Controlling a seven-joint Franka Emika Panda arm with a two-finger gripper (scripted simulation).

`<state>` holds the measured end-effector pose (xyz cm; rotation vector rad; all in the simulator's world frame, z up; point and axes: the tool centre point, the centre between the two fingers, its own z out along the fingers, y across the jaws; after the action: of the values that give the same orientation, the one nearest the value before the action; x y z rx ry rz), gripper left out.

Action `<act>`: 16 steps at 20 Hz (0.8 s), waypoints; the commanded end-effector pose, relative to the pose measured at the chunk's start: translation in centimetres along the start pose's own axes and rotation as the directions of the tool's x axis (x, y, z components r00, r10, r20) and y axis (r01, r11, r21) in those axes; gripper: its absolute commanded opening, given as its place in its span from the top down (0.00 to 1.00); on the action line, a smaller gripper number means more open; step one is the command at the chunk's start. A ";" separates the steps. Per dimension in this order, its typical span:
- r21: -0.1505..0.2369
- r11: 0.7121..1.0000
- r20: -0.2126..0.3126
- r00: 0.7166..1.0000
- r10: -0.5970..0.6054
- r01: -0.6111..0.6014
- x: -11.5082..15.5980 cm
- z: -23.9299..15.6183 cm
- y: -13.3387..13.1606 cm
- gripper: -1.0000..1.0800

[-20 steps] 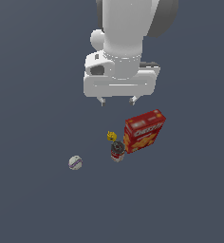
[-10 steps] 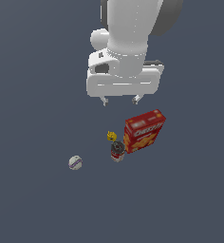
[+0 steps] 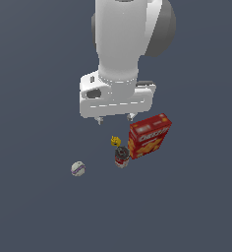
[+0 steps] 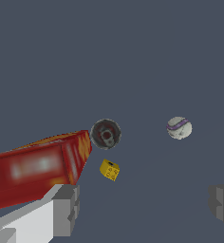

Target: Pick up a designated object from a clutter of objects.

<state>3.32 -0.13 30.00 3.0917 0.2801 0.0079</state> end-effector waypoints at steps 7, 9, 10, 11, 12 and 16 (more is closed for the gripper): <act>0.006 0.993 0.005 0.993 -0.114 0.114 2.5 6.6 5.7 0.04; 0.009 0.990 0.005 0.990 -0.144 0.144 2.9 8.5 7.3 0.04; 0.010 0.987 0.005 0.987 -0.159 0.159 3.1 9.5 8.1 0.04; 0.012 0.985 0.005 0.985 -0.174 0.174 3.2 10.5 8.8 0.04; 0.014 0.982 0.004 0.982 -0.189 0.189 3.3 11.4 9.6 0.04; 0.022 0.970 0.001 0.970 -0.242 0.242 3.5 15.1 12.4 0.04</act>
<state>8.83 -11.18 16.67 3.0589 0.6250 -0.0102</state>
